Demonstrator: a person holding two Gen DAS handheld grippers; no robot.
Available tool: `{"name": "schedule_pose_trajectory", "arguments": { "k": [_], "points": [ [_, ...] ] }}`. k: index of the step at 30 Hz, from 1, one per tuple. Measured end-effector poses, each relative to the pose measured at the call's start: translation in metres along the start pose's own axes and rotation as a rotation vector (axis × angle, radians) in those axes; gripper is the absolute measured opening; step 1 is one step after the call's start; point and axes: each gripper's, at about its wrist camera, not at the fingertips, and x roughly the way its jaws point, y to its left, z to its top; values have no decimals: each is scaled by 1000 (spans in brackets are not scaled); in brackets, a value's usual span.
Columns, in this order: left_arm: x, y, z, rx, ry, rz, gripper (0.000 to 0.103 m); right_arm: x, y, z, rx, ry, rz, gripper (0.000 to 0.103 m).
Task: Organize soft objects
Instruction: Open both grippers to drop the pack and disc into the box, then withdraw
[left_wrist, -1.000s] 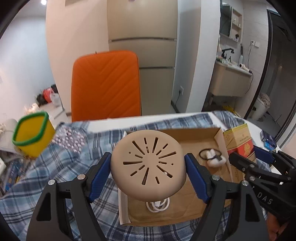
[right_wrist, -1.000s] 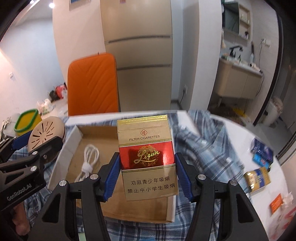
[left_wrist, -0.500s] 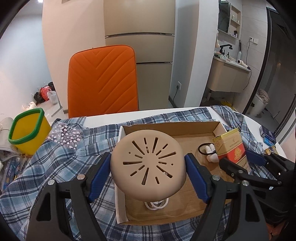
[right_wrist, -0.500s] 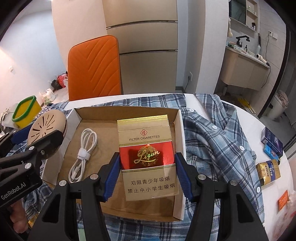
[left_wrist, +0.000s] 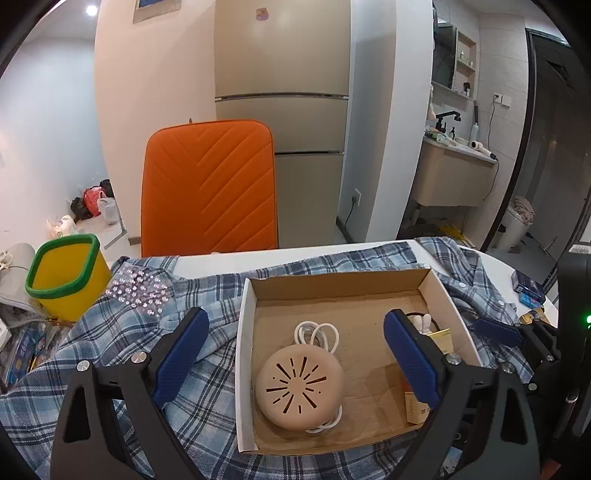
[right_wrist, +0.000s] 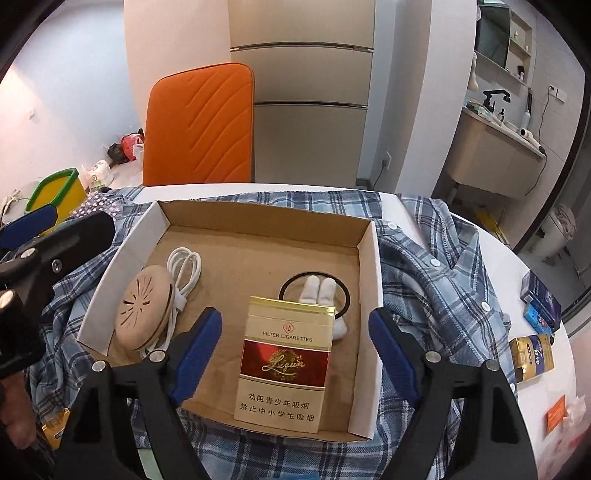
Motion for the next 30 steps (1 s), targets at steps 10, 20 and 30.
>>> {"name": "schedule_pose_trajectory", "arguments": {
  "k": [10,20,30],
  "points": [
    [-33,-1,7,3,-88,7,95,-39,-7,9,30,-111,-4,84],
    [-82,0,16,-8,-274,27,102,-105,-13,14,13,-357,-37,89],
    [-139,-4,15,-16,-409,14,102,-188,-17,4,20,-567,-47,89]
  ]
}}
